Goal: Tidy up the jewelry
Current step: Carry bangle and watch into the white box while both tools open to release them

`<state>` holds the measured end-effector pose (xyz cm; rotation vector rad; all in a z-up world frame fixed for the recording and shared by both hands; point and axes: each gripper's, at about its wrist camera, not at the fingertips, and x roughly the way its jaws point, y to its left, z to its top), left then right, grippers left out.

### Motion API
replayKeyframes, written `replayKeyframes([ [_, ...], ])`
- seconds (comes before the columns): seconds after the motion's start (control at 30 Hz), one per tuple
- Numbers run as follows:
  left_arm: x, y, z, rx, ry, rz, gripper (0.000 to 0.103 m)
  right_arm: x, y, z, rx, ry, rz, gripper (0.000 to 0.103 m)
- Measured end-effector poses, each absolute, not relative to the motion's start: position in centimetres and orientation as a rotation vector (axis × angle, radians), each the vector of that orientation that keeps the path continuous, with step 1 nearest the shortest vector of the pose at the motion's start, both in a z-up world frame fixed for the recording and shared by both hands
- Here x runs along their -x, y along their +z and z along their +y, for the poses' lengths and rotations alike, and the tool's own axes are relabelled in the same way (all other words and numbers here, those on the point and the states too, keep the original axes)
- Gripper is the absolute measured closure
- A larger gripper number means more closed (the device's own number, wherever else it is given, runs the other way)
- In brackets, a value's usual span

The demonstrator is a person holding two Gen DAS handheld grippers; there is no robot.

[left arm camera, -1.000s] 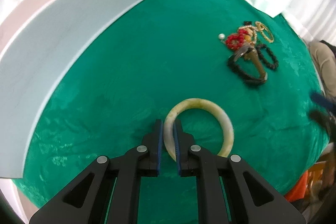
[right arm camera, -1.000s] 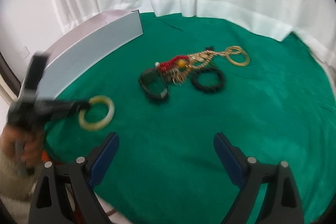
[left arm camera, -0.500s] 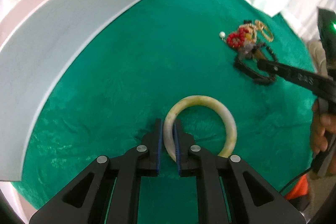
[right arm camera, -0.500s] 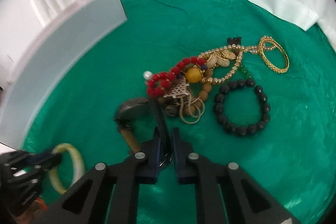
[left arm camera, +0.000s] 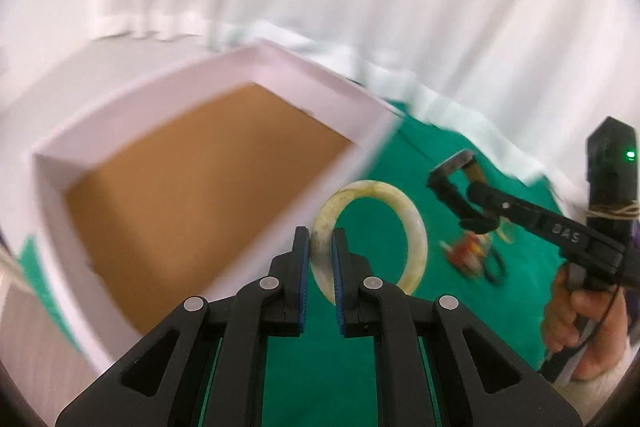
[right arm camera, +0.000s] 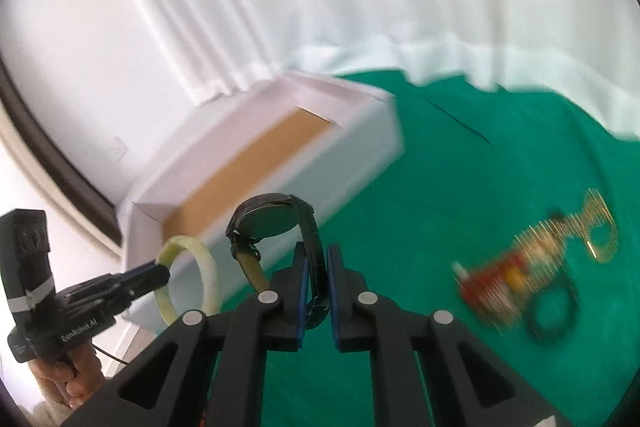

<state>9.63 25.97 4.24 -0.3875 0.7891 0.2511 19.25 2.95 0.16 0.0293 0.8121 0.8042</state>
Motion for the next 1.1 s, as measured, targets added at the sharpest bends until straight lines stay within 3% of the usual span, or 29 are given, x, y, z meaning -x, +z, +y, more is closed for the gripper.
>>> replayKeyframes([
  [0.3, -11.4, -1.5, 33.9, 0.403, 0.478, 0.933, 0.091, -25.5, -4.1, 19.2, 0.062, 0.914, 0.916, 0.093],
  [0.37, -11.4, -2.3, 34.2, 0.398, 0.489, 0.95, 0.089, -25.6, -5.2, 20.6, 0.083, 0.916, 0.961, 0.088],
  [0.43, -11.0, -2.3, 34.2, 0.372, 0.515, 0.946, 0.072, -25.8, -5.9, 21.3, 0.093, 0.894, 0.982, 0.075],
  [0.47, -10.9, -2.2, 34.2, 0.37, 0.518, 0.943, 0.052, -25.7, -5.8, 21.5, 0.101, 0.894, 0.964, 0.073],
  [0.5, -10.7, -2.3, 34.3, 0.367, 0.533, 0.94, 0.039, -25.4, -5.6, 21.5, 0.124, 0.885, 0.955, 0.072],
  [0.53, -10.3, -2.4, 34.5, 0.359, 0.548, 0.95, 0.036, -25.3, -5.5, 21.7, 0.144, 0.879, 0.951, 0.072],
  [0.7, -10.4, -5.1, 34.2, 0.322, 0.547, 1.087, 0.039, -24.7, -5.5, 21.9, 0.273, 0.871, 0.91, 0.073],
  [1.1, -7.8, -4.7, 29.3, 0.242, 0.536, 1.034, 0.041, -21.6, -4.7, 16.7, 0.26, 0.854, 0.904, 0.075],
])
